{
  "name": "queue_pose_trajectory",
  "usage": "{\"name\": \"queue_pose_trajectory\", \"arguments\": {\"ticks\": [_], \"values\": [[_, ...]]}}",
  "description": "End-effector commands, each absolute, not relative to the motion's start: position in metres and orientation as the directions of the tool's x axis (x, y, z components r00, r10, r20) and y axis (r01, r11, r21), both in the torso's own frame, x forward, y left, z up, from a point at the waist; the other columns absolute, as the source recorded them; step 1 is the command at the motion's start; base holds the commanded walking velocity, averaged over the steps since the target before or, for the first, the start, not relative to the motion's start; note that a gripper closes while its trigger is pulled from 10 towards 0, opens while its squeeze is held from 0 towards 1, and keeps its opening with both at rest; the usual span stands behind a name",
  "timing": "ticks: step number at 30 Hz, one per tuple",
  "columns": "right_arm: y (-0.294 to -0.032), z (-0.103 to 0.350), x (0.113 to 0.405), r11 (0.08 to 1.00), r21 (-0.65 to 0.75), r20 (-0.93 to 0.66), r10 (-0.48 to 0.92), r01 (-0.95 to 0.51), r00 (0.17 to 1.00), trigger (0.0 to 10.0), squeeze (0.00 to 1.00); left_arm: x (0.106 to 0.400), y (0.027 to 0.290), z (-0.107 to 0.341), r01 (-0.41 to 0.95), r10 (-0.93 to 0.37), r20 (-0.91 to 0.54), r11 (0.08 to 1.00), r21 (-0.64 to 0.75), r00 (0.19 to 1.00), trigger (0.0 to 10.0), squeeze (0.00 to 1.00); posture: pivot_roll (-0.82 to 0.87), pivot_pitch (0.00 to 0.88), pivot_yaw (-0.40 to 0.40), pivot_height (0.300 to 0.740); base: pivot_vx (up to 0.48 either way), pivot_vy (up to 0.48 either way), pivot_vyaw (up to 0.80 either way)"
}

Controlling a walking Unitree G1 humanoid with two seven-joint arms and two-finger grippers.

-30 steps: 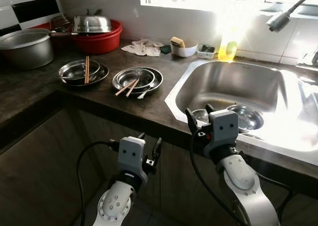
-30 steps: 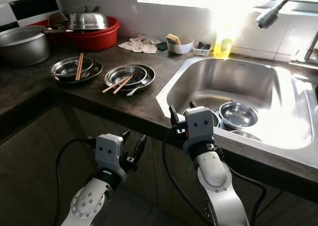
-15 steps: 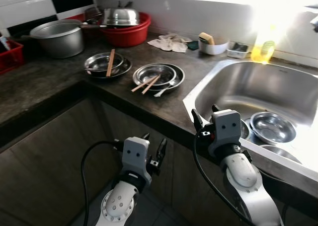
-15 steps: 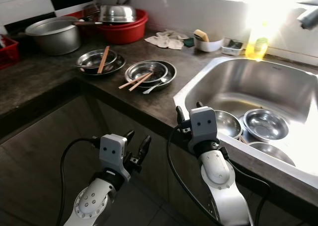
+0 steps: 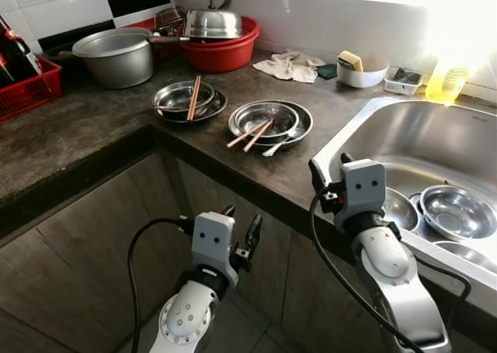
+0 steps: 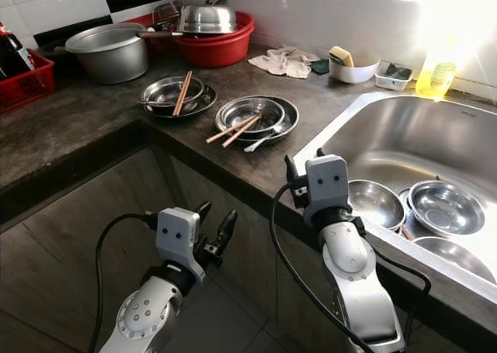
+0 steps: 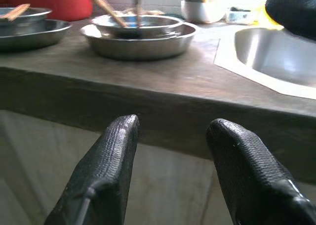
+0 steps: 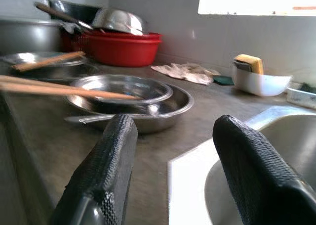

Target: Kitchen organization

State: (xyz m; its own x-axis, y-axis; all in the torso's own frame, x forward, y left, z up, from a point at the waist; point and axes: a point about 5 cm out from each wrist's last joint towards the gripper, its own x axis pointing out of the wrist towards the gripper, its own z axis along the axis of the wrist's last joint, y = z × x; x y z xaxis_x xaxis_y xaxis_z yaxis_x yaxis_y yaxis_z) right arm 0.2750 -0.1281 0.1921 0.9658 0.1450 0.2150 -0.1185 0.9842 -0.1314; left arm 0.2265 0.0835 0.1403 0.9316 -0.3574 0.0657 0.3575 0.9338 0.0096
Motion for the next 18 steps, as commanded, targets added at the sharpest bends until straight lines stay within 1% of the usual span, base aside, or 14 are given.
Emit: {"name": "queue_pose_trajectory", "arguments": {"ticks": [1,11,18], "values": [[-0.1277,0.1949,0.2749,0.984,-0.124,0.232,0.152,-0.125,0.961,10.0,0.00,0.2256,0.0811,0.1388,0.365,-0.365,0.058,0.931,0.010,0.929,10.0,0.00,0.05,0.040,0.014,0.740,0.000,0.000,0.00],[-0.1268,0.1975,0.2765,0.985,-0.117,0.242,0.154,-0.129,0.958,10.0,0.00,0.2267,0.0817,0.1394,0.358,-0.358,0.058,0.934,0.009,0.932,10.0,0.00,0.05,0.051,0.013,0.740,0.000,0.000,0.00],[-0.1220,0.2031,0.2797,0.980,-0.127,0.265,0.182,-0.153,0.947,10.0,0.00,0.2269,0.0804,0.1401,0.356,-0.355,0.060,0.934,-0.004,0.933,10.0,0.00,0.05,0.052,0.014,0.740,0.000,0.000,0.00]]}}
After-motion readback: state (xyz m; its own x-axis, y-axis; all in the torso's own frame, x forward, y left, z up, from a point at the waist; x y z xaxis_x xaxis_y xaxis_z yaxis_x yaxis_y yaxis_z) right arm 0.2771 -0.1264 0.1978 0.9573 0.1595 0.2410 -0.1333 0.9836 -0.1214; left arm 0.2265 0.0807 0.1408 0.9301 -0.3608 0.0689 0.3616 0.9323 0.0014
